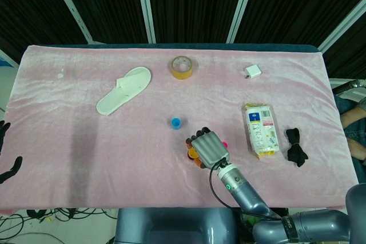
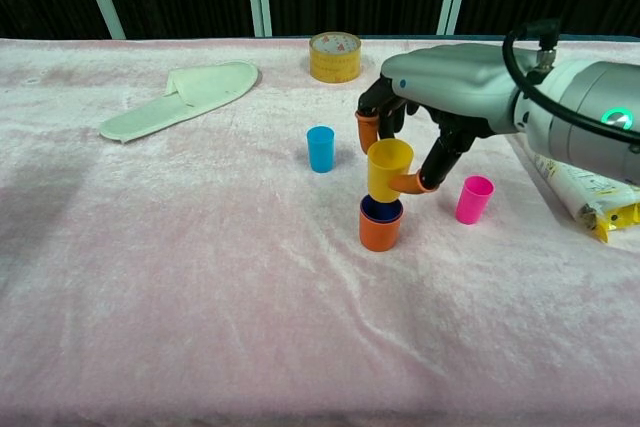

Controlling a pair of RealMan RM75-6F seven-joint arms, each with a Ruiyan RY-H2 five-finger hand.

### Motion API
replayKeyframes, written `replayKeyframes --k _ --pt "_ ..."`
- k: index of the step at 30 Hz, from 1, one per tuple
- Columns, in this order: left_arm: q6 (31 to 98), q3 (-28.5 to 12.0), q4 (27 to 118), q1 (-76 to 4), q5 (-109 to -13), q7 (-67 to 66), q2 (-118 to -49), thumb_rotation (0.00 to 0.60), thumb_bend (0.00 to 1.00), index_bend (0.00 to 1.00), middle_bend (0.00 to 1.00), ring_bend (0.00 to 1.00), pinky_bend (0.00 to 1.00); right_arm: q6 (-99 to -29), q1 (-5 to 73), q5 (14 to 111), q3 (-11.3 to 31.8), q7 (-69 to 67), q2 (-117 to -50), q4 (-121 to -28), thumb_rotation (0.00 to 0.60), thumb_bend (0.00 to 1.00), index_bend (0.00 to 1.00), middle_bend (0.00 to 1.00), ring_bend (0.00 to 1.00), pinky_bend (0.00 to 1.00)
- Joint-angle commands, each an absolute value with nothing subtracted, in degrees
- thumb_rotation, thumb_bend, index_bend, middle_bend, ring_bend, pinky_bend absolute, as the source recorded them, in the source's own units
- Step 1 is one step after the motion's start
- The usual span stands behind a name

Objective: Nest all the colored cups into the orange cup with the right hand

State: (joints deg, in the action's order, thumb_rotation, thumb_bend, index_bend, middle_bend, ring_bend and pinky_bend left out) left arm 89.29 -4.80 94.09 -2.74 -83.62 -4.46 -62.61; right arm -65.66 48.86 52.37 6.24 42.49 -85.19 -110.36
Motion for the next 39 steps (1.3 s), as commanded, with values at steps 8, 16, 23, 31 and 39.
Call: replayKeyframes --k 8,16,23,31,39 --pt "89.08 -4.87 94.14 -2.83 -83.31 -4.65 -62.69 0.6 0.34 0.05 0.04 0.0 0.0 -64.57 48.5 53.3 5.51 41.05 -86.89 -107.78 0.6 0.29 0.53 0.51 0.32 0.23" --pt "89.05 -4.92 94.25 -2.83 -83.14 -4.8 -62.69 0.6 0.34 0.05 0.04 0.0 0.0 -63.1 48.8 53.06 5.83 39.91 -88.68 -104.32 0.6 0.29 0.53 0.51 0.32 0.23" --pt "88.94 -4.96 94.28 -2.89 -83.03 -4.87 -62.69 0.6 0.34 0.05 0.04 0.0 0.0 -61.09 49.15 50.71 5.8 39.88 -88.94 -102.93 0.6 0.29 0.36 0.37 0.29 0.23" --pt "89.05 -5.04 94.43 -2.81 -82.86 -4.77 -62.58 0.6 0.34 0.05 0.04 0.0 0.0 -59.31 50.82 47.69 7.1 40.6 -88.35 -102.99 0.6 0.22 0.25 0.22 0.26 0.23" --pt "89.02 -5.17 94.55 -2.82 -82.61 -4.7 -62.51 0.6 0.34 0.05 0.04 0.0 0.0 -59.99 52.47 48.48 11.26 37.68 -91.88 -97.48 0.6 0.22 0.25 0.28 0.27 0.23"
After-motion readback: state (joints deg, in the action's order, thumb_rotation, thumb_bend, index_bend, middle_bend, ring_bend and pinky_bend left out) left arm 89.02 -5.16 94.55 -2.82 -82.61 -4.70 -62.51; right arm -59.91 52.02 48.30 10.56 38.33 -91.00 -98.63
